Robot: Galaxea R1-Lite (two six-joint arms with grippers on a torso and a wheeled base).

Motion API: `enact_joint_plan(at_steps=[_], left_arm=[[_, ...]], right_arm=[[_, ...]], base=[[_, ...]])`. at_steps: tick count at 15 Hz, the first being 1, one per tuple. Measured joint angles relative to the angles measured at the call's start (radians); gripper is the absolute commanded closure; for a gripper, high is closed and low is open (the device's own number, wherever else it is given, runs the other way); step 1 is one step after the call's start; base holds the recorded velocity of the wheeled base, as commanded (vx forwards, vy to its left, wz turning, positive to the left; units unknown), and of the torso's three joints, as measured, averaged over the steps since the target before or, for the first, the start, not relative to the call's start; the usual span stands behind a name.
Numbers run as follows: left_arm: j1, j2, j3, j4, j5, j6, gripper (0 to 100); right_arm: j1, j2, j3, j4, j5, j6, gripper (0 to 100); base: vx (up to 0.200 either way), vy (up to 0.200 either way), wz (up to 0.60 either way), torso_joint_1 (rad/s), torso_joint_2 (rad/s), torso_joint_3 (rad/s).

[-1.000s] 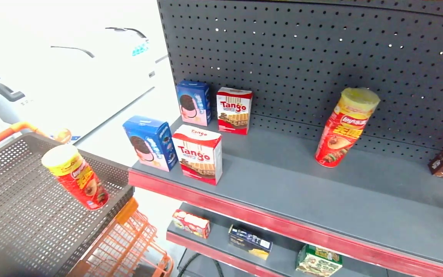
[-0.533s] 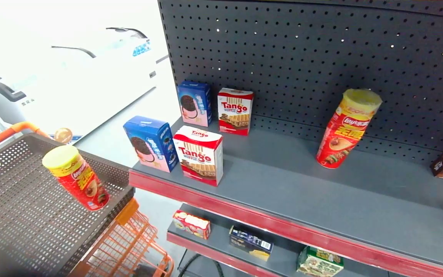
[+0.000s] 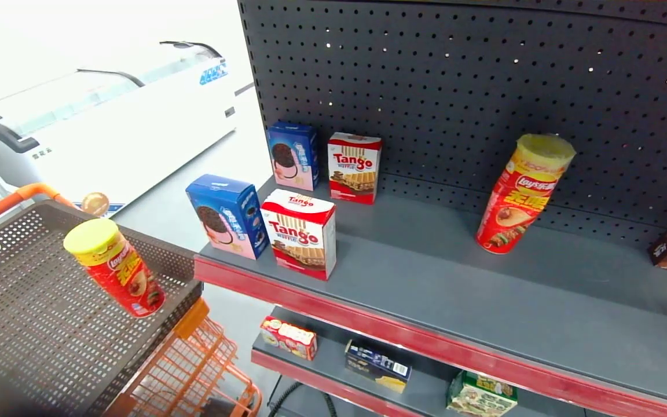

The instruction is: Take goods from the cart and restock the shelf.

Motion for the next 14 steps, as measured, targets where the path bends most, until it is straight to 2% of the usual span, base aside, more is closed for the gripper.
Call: enact_joint_plan(at_steps=[9, 12, 14], left_arm=[[0.002, 0.000, -0.015, 0.011, 0.009, 0.009, 0], [0.004, 0.045, -0.131, 0.104, 0.069, 0.011, 0], [0.004, 0.149, -0.213, 0.129, 0.119, 0.011, 0]], right_arm=[[-0.001, 0.000, 0.000, 0.001, -0.001, 0.007, 0], [-0.001, 0.000, 0.000, 0.001, -0.001, 0.007, 0], [-0.001, 0.000, 0.000, 0.001, -0.001, 0.007, 0]], base=[[0.000, 0.000, 0.00, 0.000, 0.00, 0.000], [0.000, 0.000, 0.00, 0.000, 0.00, 0.000], [0.000, 0.000, 0.00, 0.000, 0.00, 0.000]])
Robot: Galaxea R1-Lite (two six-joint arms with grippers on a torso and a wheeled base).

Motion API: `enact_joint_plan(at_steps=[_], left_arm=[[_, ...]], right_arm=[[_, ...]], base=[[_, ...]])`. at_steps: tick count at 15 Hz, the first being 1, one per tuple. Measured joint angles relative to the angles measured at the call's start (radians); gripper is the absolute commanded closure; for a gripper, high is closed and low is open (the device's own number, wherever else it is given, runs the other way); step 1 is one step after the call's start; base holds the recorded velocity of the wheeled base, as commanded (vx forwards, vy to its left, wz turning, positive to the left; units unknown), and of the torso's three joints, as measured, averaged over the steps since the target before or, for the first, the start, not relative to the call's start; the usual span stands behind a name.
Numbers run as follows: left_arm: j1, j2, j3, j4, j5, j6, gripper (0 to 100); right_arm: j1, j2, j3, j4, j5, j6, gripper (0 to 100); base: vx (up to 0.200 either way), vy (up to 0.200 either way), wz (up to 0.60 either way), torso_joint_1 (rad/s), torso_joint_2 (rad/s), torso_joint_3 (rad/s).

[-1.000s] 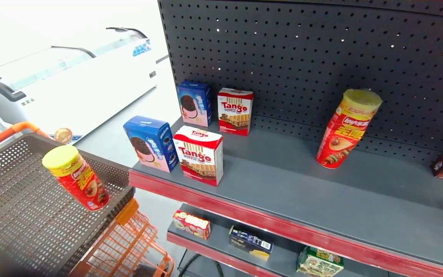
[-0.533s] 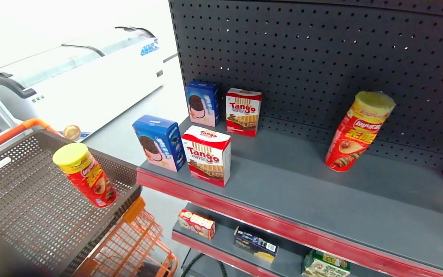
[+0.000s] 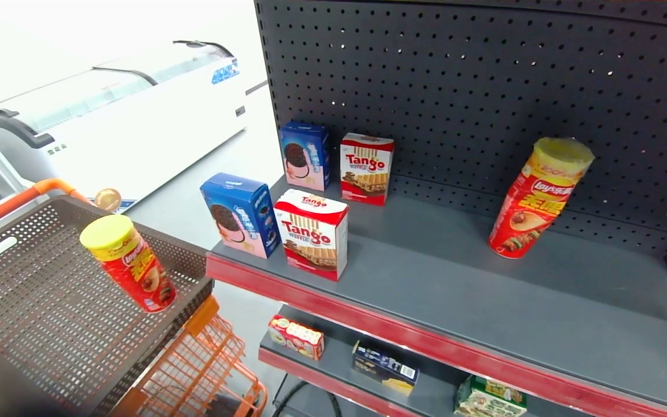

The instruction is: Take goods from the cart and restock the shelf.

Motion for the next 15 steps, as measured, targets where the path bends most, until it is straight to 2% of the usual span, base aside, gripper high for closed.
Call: enact_joint_plan(at_steps=[4, 6, 8, 9, 11, 15], left_arm=[[-0.050, 0.283, -0.093, -0.046, 0.051, -0.006, 0], [-0.027, 0.424, -0.103, -0.115, 0.022, -0.006, 0], [0.012, 0.580, -0.103, -0.235, -0.033, -0.001, 0], [0.028, 0.660, -0.096, -0.323, -0.043, 0.001, 0], [0.050, 0.819, -0.081, -0.501, -0.027, 0.002, 0], [0.069, 1.092, -0.076, -0.731, 0.023, 0.002, 0]], right_arm=[[0.000, 0.000, 0.000, 0.000, 0.000, 0.000, 0], [0.000, 0.000, 0.000, 0.000, 0.000, 0.000, 0], [0.001, 0.000, 0.000, 0.000, 0.000, 0.000, 0], [0.000, 0.000, 0.000, 0.000, 0.000, 0.000, 0], [0.000, 0.000, 0.000, 0.000, 0.000, 0.000, 0], [0.000, 0.000, 0.000, 0.000, 0.000, 0.000, 0]], base=[[0.000, 0.000, 0.00, 0.000, 0.00, 0.000], [0.000, 0.000, 0.00, 0.000, 0.00, 0.000], [0.000, 0.000, 0.00, 0.000, 0.00, 0.000], [0.000, 0.000, 0.00, 0.000, 0.00, 0.000], [0.000, 0.000, 0.00, 0.000, 0.00, 0.000], [0.000, 0.000, 0.00, 0.000, 0.00, 0.000]])
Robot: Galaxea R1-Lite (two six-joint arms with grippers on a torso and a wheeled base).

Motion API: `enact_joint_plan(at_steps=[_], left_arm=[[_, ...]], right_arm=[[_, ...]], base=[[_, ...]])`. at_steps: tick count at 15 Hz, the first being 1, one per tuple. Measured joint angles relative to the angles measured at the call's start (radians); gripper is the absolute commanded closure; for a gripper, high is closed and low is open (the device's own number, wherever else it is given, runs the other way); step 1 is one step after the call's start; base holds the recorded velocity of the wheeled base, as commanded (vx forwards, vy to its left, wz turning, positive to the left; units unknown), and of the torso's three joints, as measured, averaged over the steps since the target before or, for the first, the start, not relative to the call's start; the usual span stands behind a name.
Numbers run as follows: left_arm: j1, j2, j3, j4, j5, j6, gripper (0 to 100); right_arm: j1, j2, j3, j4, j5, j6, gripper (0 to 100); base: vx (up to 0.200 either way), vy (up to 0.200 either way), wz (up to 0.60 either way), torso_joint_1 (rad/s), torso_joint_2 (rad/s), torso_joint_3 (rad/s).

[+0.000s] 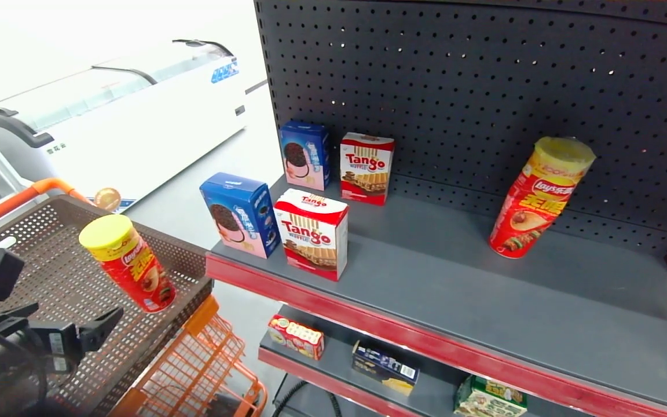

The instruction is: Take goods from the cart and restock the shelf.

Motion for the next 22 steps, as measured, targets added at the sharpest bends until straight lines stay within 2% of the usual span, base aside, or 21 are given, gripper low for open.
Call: enact_joint_plan(at_steps=[4, 8, 10, 13, 15, 22], left_arm=[[0.027, 0.197, -0.008, -0.237, 0.046, 0.004, 0], [0.051, 0.426, -0.013, -0.615, 0.080, 0.021, 0], [0.063, 0.536, -0.016, -0.752, 0.085, 0.033, 0], [0.071, 0.665, -0.037, -0.869, 0.087, 0.033, 0], [0.074, 0.738, -0.074, -0.914, 0.087, 0.029, 0], [0.098, 0.878, -0.219, -0.941, 0.087, 0.027, 0]], right_arm=[[0.000, 0.000, 0.000, 0.000, 0.000, 0.000, 0], [0.000, 0.000, 0.000, 0.000, 0.000, 0.000, 0], [0.000, 0.000, 0.000, 0.000, 0.000, 0.000, 0], [0.000, 0.000, 0.000, 0.000, -0.001, 0.000, 0], [0.000, 0.000, 0.000, 0.000, 0.000, 0.000, 0], [0.000, 0.000, 0.000, 0.000, 0.000, 0.000, 0]], base=[[0.000, 0.000, 0.00, 0.000, 0.00, 0.000], [0.000, 0.000, 0.00, 0.000, 0.00, 0.000], [0.000, 0.000, 0.00, 0.000, 0.00, 0.000], [0.000, 0.000, 0.00, 0.000, 0.00, 0.000], [0.000, 0.000, 0.00, 0.000, 0.00, 0.000], [0.000, 0.000, 0.00, 0.000, 0.00, 0.000]])
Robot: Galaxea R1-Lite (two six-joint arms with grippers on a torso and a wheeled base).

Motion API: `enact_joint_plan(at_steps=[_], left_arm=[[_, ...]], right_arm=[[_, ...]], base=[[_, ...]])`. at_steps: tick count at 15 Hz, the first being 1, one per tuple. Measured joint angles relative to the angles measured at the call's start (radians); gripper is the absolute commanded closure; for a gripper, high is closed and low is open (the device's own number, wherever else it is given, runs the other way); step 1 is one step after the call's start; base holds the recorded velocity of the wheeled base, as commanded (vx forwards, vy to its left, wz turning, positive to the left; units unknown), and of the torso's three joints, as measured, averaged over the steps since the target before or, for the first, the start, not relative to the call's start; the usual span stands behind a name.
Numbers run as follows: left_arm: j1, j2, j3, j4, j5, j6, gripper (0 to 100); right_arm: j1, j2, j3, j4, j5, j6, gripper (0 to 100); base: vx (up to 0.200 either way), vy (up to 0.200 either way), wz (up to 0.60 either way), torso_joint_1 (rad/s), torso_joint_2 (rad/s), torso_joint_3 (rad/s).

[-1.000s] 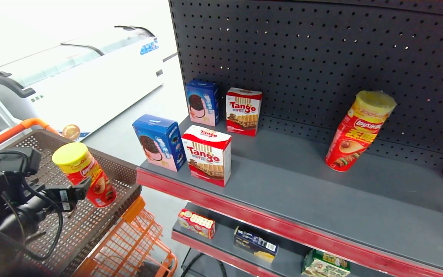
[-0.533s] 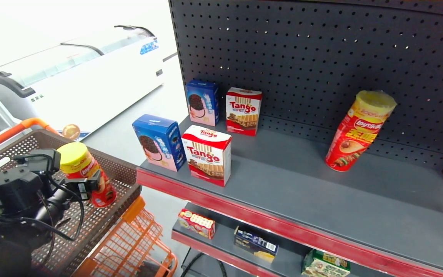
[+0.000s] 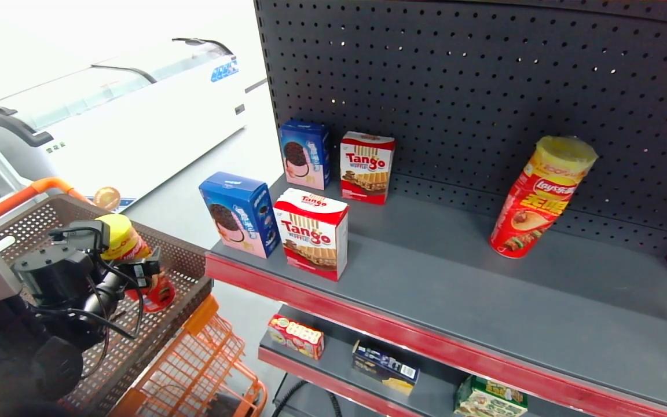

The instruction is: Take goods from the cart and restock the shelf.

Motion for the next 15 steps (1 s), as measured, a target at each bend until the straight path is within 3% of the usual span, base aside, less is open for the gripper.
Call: enact_joint_plan(at_steps=[1, 11, 15], left_arm=[[0.003, 0.013, -0.009, 0.000, 0.000, -0.001, 100], [-0.005, 0.045, -0.068, 0.010, -0.004, -0.002, 100], [-0.010, -0.029, -0.073, 0.035, -0.017, -0.005, 100]], right_arm=[[0.000, 0.000, 0.000, 0.000, 0.000, 0.000, 0], [0.000, 0.000, 0.000, 0.000, 0.000, 0.000, 0], [0.000, 0.000, 0.000, 0.000, 0.000, 0.000, 0]], base=[[0.000, 0.000, 0.00, 0.000, 0.00, 0.000], [0.000, 0.000, 0.00, 0.000, 0.00, 0.000], [0.000, 0.000, 0.00, 0.000, 0.00, 0.000]])
